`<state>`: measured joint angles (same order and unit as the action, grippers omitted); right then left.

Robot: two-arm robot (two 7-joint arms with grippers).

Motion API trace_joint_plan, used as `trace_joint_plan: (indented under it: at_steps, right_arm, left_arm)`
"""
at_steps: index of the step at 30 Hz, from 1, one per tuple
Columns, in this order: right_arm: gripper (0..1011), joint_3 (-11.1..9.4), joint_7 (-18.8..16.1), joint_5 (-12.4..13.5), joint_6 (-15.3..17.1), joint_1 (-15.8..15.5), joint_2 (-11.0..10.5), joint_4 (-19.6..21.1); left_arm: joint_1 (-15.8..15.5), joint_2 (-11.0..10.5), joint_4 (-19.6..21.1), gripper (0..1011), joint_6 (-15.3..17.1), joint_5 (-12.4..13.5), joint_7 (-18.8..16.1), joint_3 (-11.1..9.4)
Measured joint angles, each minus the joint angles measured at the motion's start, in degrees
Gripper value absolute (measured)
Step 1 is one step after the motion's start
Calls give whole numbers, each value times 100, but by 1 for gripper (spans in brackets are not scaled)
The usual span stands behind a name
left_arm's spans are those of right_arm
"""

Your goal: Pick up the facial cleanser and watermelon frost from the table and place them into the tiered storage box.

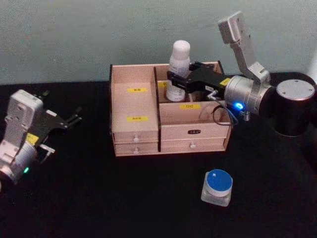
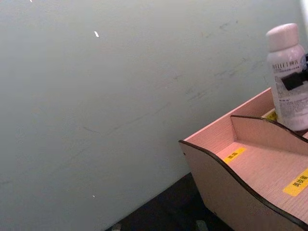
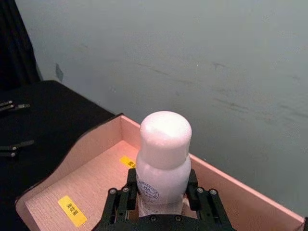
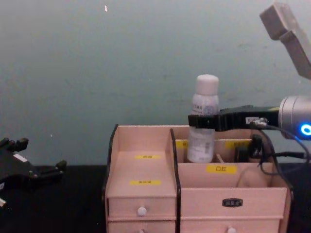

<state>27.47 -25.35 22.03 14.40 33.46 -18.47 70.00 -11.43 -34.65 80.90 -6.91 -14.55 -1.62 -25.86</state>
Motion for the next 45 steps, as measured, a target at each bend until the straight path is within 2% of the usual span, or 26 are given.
trace_joint_plan:
  at_steps: [33, 45]
  right_arm:
    - [597, 11, 80, -344, -221, -235, 177, -340]
    - [600, 7, 77, -335, -221, -235, 175, -333]
  left_arm:
    - [0, 0, 0, 1001, 0, 0, 0, 0]
    - [0, 0, 0, 1001, 0, 0, 0, 0]
